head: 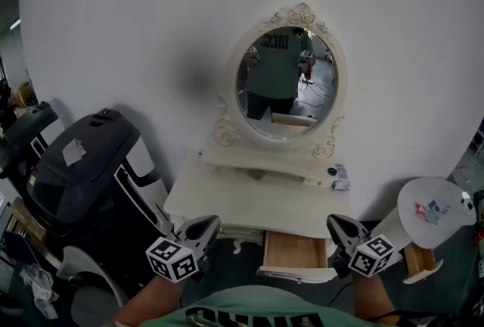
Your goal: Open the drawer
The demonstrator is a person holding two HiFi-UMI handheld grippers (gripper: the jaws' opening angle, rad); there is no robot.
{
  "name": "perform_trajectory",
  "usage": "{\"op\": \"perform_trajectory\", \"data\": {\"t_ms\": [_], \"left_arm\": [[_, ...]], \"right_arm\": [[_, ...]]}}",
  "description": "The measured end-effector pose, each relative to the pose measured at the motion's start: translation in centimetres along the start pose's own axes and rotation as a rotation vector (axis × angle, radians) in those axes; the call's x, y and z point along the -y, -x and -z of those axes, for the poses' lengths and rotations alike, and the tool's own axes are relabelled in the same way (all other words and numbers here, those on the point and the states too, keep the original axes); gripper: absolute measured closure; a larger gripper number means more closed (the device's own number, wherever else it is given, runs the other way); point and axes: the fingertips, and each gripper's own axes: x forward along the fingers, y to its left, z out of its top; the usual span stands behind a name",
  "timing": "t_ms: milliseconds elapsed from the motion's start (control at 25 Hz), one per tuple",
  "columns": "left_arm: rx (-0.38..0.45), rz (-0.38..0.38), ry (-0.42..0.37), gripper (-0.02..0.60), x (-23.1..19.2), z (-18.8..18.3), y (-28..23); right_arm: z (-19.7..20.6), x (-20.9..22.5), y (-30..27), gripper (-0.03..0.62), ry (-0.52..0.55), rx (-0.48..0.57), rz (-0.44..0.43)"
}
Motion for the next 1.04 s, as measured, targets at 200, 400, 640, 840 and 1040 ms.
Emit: {"op": "perform_trajectory", "data": {"t_ms": [200,400,640,840,1040], "left_arm": [[0.002,-0.017,0.013,0.574,0.2,0.5,-0.1],[-0.002,-0.022,0.014,0.574,0.4,0.7,-0.7],[-0.009,-0.019,0.013,0.574,0.5,0.6,-0.8],[-0.012,-0.016,0.018,0.574,0.5,0.6,-0.9],[-0.018,-0.009,0.014,0.574,0.7,0.5,-0.8]], "right_arm": [[0.4,0.9,0.2,0.583,-0.003,-0.013,-0.001],[0.3,1.4,-0.4,0.583,0.016,-0.026,-0.011],[0.7,1.5,-0.4,0.583,0.013,-0.034,-0.016],[0.6,1.6,-0.4,0.583,0.016,-0.033,-0.017],[0.8,1.6,-0.3,0.583,0.008,-0.026,-0.016]]}}
